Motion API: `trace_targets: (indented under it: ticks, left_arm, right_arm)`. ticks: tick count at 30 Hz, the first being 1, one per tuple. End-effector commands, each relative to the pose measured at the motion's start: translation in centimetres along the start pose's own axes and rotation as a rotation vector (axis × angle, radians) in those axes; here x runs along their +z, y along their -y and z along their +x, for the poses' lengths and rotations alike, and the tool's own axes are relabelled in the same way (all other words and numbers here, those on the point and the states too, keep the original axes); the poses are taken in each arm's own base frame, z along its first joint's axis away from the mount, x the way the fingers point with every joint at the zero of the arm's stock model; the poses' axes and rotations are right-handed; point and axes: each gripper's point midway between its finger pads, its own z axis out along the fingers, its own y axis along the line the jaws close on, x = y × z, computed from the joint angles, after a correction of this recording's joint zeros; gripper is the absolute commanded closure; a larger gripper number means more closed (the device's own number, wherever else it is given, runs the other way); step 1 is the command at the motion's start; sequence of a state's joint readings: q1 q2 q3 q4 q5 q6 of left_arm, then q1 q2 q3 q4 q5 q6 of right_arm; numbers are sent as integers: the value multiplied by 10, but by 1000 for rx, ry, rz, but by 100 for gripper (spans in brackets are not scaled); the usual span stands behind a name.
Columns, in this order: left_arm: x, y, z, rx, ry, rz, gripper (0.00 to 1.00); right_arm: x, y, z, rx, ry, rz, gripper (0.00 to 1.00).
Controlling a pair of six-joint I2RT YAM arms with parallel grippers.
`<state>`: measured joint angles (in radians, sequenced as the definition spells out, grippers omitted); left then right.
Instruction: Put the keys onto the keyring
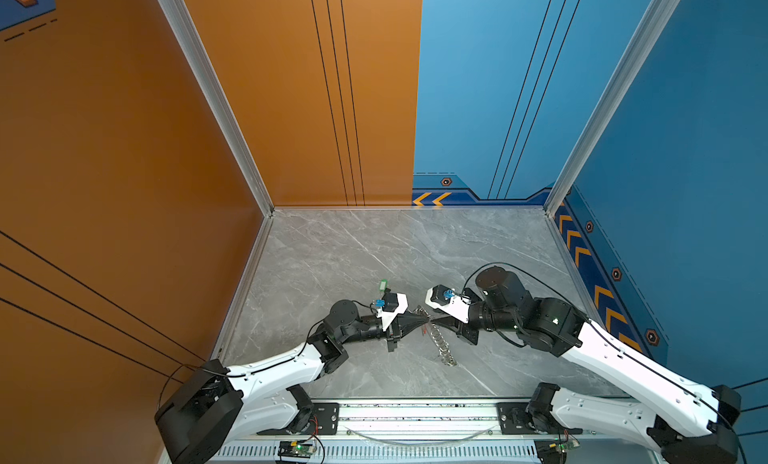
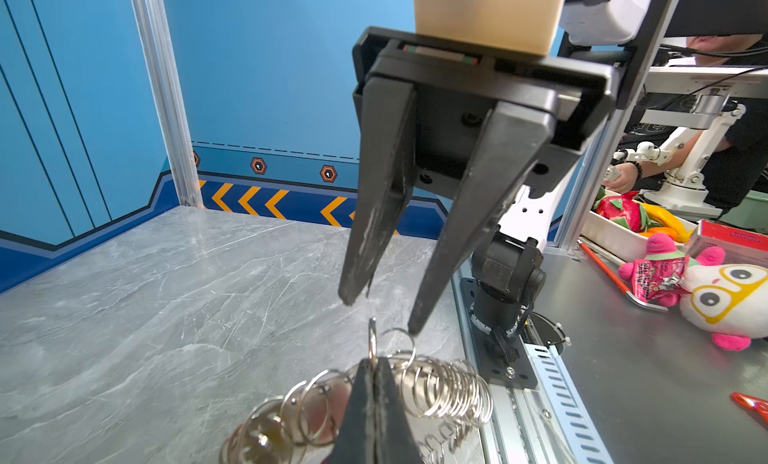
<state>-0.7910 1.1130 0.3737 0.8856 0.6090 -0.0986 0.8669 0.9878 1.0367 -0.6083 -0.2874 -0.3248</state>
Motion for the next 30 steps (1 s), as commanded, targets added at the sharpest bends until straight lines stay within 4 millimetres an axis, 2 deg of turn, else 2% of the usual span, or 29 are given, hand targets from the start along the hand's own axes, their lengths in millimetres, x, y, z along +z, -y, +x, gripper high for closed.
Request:
trace_targets:
  ticks: [1, 8, 13, 22, 30]
  left_arm:
    - [-5, -5, -19, 39, 60, -48, 100]
    - [-6, -4, -24, 49, 75, -49, 100]
    - [-4, -3, -20, 42, 62, -36, 100]
    - [-3, -8, -15, 37, 51, -54, 100]
    - [1, -1, -18, 34, 50, -10, 100]
  right_arm:
    - [-6, 5, -5, 67, 79, 20, 63]
    - [6, 8, 8, 135, 73, 19, 65]
    - [8, 11, 1, 137, 102, 31, 66]
    - [-6, 13, -10, 120, 144, 59, 66]
    - [10, 19, -3, 129, 100, 78, 69]
